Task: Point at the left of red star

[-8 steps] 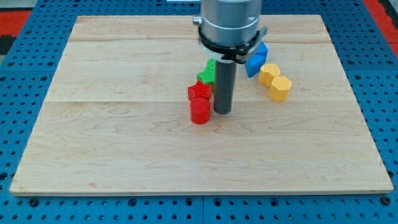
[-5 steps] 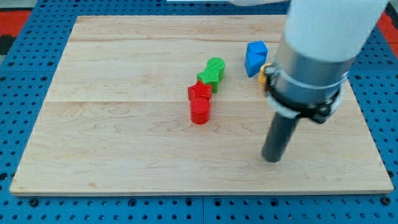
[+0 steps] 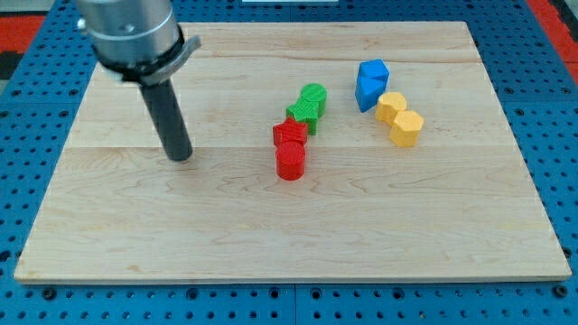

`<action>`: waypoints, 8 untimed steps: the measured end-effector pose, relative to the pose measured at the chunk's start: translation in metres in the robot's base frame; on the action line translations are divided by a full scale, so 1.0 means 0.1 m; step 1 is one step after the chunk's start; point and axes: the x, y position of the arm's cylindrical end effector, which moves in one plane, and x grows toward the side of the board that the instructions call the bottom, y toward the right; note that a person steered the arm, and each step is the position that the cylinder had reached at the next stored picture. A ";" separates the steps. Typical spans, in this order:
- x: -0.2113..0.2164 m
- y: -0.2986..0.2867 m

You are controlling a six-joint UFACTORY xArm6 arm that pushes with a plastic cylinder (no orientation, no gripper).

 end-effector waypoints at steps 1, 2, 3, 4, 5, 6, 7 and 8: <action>-0.25 0.14; -0.31 0.25; -0.31 0.51; -0.29 0.78; -0.12 0.87; 0.06 0.89; 0.07 1.05; 0.07 1.11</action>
